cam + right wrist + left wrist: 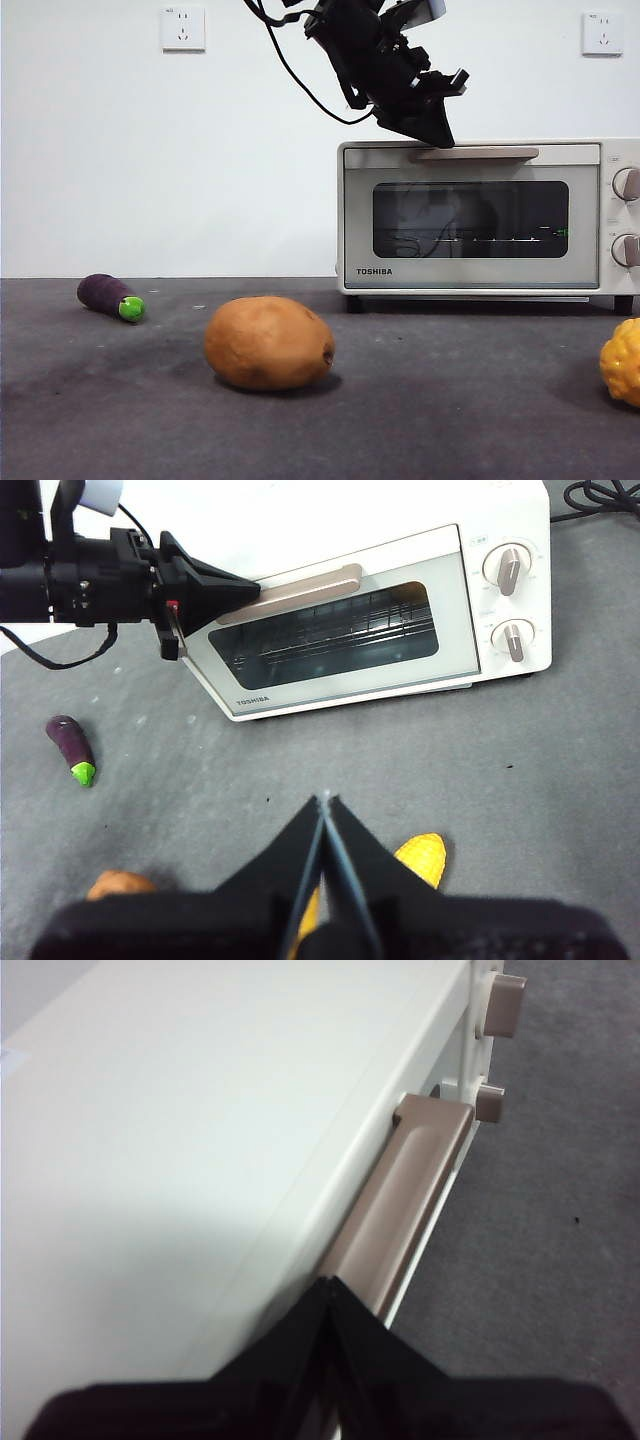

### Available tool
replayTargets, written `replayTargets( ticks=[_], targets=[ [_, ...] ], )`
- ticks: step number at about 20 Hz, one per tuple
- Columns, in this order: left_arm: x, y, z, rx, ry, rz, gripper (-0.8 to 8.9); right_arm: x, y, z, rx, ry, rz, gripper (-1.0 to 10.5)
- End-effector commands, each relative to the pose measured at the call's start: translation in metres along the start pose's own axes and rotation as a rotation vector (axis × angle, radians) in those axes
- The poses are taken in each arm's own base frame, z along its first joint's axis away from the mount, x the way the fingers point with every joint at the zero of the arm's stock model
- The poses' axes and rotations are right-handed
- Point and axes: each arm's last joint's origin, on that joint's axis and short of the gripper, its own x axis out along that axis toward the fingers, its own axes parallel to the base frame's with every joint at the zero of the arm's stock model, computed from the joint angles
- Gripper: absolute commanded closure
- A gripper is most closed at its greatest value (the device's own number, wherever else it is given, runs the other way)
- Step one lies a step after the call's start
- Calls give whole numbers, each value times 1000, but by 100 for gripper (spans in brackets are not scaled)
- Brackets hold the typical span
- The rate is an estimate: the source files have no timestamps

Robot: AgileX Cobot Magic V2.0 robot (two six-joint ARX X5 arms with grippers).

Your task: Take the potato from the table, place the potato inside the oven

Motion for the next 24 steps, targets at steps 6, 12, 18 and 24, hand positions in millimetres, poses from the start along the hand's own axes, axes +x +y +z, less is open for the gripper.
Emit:
replayTargets(
  ticks=[6,12,18,24],
  targets=[
    [25,-17,-30,-84,173,-77,821,-1,0,1,-10,-13,0,954],
    [25,-29,-30,-80,217,-110,821,-3,2,2,-3,-12,31,954],
    [24,-33,-34,-111,268,-122,821,-17,7,11,-10,-39,52,954],
    [24,-35,-34,-140,283,-123,821,-45,15,24,-21,-83,61,954]
  ],
)
